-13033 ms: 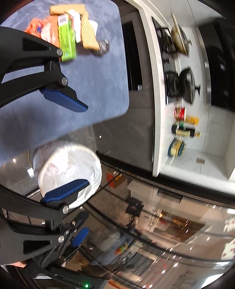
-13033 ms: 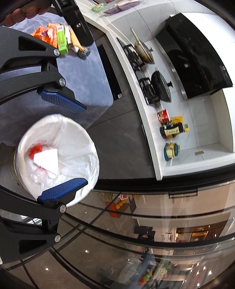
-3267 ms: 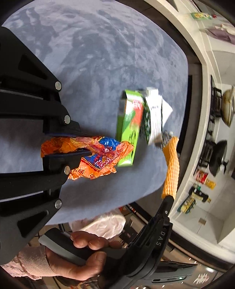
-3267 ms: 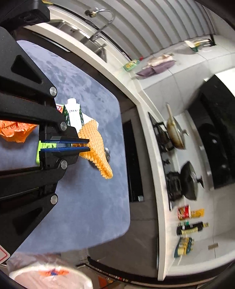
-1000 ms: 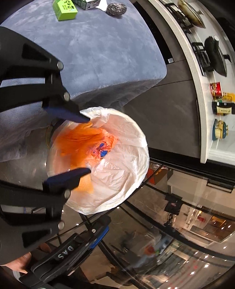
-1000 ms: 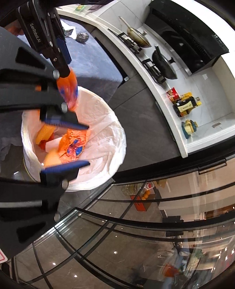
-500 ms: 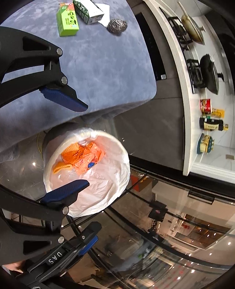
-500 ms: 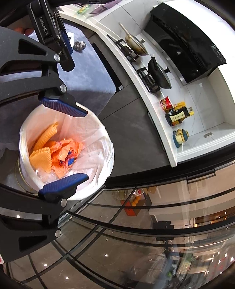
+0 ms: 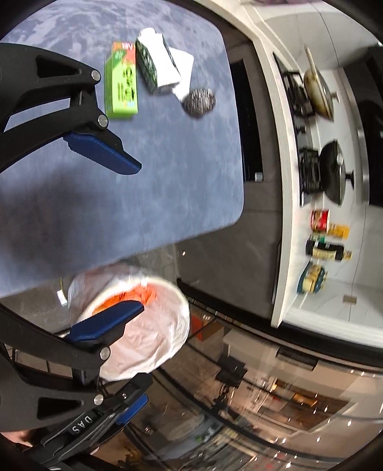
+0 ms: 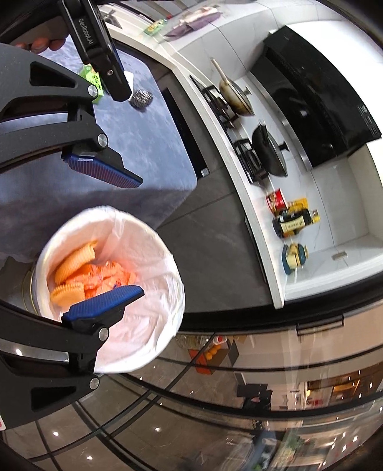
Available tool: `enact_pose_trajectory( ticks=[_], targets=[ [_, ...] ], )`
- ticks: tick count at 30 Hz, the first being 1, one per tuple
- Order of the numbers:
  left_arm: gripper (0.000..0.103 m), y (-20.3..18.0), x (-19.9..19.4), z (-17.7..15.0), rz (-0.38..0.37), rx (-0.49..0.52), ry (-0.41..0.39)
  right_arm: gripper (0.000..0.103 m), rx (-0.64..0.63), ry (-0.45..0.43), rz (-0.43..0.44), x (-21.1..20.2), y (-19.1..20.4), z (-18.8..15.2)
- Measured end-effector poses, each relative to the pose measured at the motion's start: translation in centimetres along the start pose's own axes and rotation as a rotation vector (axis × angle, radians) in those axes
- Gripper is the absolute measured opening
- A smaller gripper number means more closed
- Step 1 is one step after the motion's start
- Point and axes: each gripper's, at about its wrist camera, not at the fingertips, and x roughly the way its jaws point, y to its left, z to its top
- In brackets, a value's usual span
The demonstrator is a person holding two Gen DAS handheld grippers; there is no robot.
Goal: Collect trash
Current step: 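Move both open tools back over the table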
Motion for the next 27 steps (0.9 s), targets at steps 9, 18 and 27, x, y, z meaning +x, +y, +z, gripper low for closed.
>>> enact_pose_trajectory(
  ticks=[9,18,27],
  targets=[
    [0.086,5.8,-1.6,-1.0,0.065,-0.076,-0.003,0.066,-0.076,0.029,0.062,0.7,5.8,-1.0],
    [0.086,12.6,-3.0,-2.0,0.117,-0.165,-0.007,0.066,-0.156,0.063,0.121,2.0,12.4,-2.1],
    [0.09,19.7,-4.3,-3.2,0.182,-0.246,-0.011,0.066,-0.236,0.109,0.183,3.9,19.2,-3.6]
  ],
)
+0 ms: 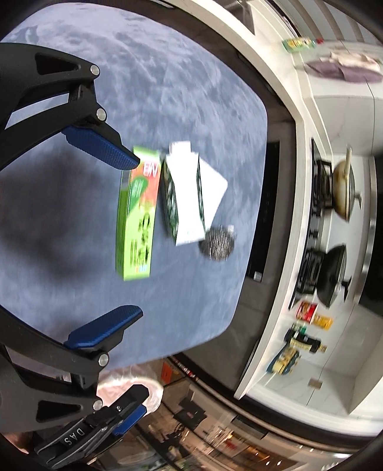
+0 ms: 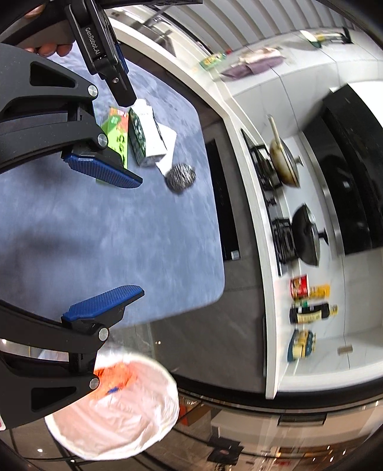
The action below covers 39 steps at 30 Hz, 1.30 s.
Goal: Collect trash
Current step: 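Move both open tools back over the table, then grasp the steel wool scrubber with the right tool while the left tool grasps the paper towel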
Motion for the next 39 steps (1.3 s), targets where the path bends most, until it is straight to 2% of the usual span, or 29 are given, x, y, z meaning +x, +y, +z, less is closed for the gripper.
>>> enact_pose_trajectory(
  ticks=[3,9,14,21,24,28,33,34,36,38,39],
  targets=[
    [0.091,2.8,0.1,0.5,0.032,-0.022,-0.007,0.071,-0.021,0.011,0.015,1.2,1.9,0.2],
    [0.092,8.0,0.9,2.2,0.071,-0.088,-0.015,0.071,-0.067,0.045,0.047,4.8,5.6,0.9],
    [0.093,10.7,2.8,4.6,0.076,-0.12,-0.002,0.071,-0.093,0.065,0.071,8.0,8.1,2.2],
    [0.095,11.8,7.5,7.8,0.019,-0.136,0.066,0.071,-0.078,0.105,0.089,13.7,9.7,4.4],
    [0.095,11.5,10.2,9.0,-0.018,-0.124,0.12,0.071,-0.082,0.124,0.088,16.2,10.1,5.3],
    [0.094,10.8,13.2,9.6,-0.03,-0.1,0.172,0.071,-0.099,0.155,0.072,19.3,10.4,6.1],
    [0.083,9.9,15.8,9.7,-0.041,-0.053,0.209,0.071,-0.124,0.203,0.068,22.5,10.7,6.5],
    [0.078,9.8,16.2,9.7,-0.044,-0.046,0.217,0.07,-0.127,0.211,0.071,22.8,10.8,6.5],
    [0.07,9.6,17.1,9.5,-0.051,-0.038,0.242,0.064,-0.136,0.221,0.077,23.5,11.0,6.4],
    [0.061,9.6,17.7,9.3,-0.058,-0.044,0.261,0.05,-0.15,0.244,0.089,24.1,11.2,6.1],
    [0.058,9.7,17.9,9.2,-0.061,-0.049,0.266,0.05,-0.151,0.248,0.094,24.3,11.2,6.0]
  ],
)
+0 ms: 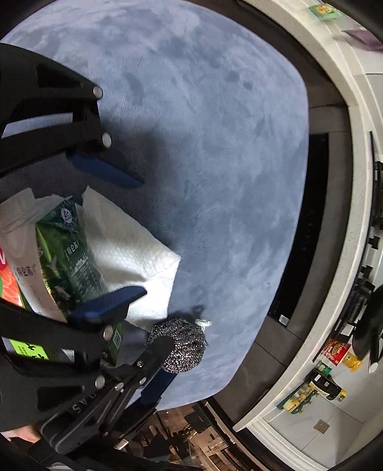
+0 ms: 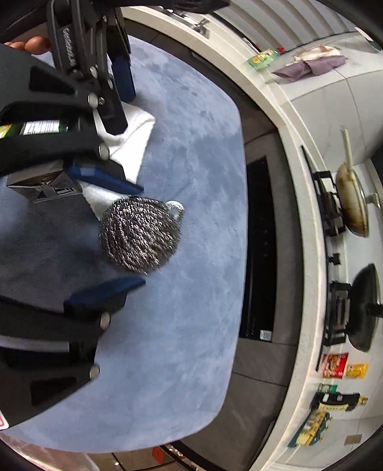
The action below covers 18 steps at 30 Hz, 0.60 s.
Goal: Collect trash
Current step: 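Grasp the steel wool scrubber with the right tool while the left tool grasps the paper towel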
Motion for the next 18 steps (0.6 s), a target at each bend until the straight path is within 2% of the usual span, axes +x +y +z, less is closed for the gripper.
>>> enact_pose_trajectory(
  ticks=[1,4,5,7,10,18],
  targets=[
    [0.053,0.1,0.2,-0.1,-0.005,-0.003,0.007,0.049,-0.003,-0.007,0.001,0.0,0.0,-0.2],
    [0.03,0.0,0.6,-0.3,-0.013,0.004,0.026,0.046,-0.013,-0.017,0.0,-0.4,0.0,-0.6],
    [0.027,0.0,0.5,-0.4,-0.014,0.006,0.024,0.045,-0.012,-0.02,0.0,-0.7,0.0,-0.7],
    [0.014,-0.3,-0.1,-0.7,-0.008,0.016,0.006,0.044,-0.008,-0.032,-0.001,-1.4,-0.1,-0.9],
    [0.008,-0.9,-1.7,-1.1,0.004,0.035,-0.027,0.043,0.01,-0.055,0.008,-3.0,-0.5,-1.2],
    [0.006,-2.1,-7.4,-1.9,0.014,0.033,-0.128,0.043,0.019,-0.134,0.014,-9.3,-1.0,-2.5]
  ],
)
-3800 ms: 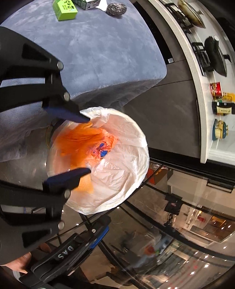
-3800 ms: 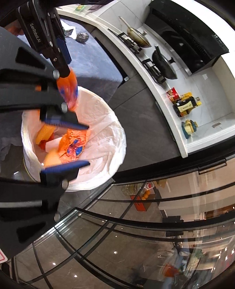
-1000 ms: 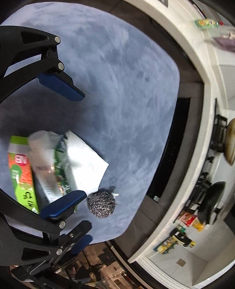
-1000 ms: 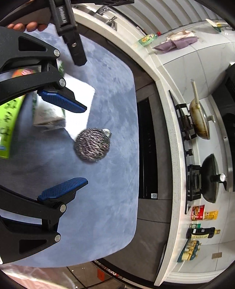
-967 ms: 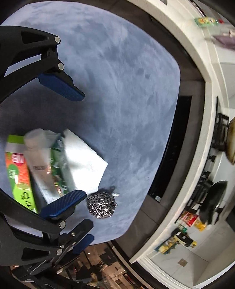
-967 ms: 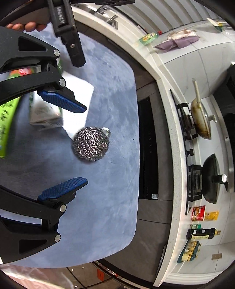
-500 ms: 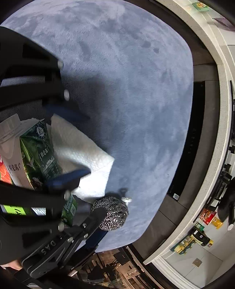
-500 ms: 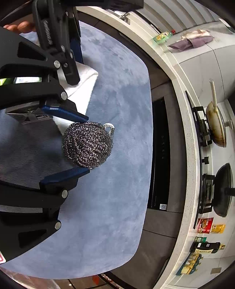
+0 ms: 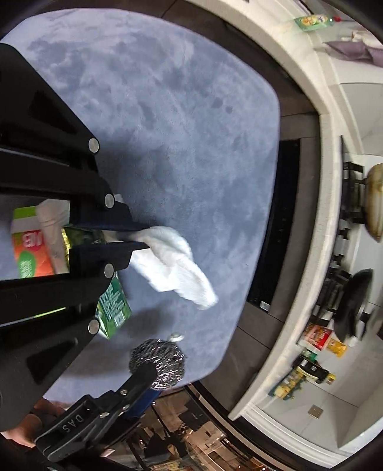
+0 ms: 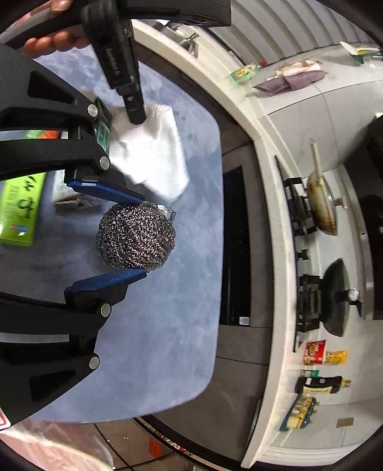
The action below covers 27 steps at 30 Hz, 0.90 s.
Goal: Collect trash
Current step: 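Grasp the steel wool scrubber with the right tool while the left tool grasps the paper towel, then carry the scrubber and paper towel over the bin with both tools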
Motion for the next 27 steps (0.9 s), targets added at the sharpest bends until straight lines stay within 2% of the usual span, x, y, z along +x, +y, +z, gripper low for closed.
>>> enact_pose_trajectory(
  ticks=[9,15,21,27],
  targets=[
    [0.006,-4.1,-8.2,-1.4,-0.03,0.034,-0.108,0.043,0.052,-0.104,0.011,-9.0,-2.5,-1.2],
    [0.006,-8.9,-11.7,-3.4,-0.073,0.096,-0.141,0.043,0.079,-0.149,-0.036,-13.8,-5.6,-2.9],
    [0.006,-14.8,-13.3,-6.2,-0.136,0.183,-0.139,0.043,0.132,-0.183,-0.103,-18.0,-10.0,-5.2],
    [0.006,-20.8,-12.8,-8.9,-0.197,0.26,-0.102,0.043,0.209,-0.201,-0.175,-21.4,-15.3,-8.0]
  ],
)
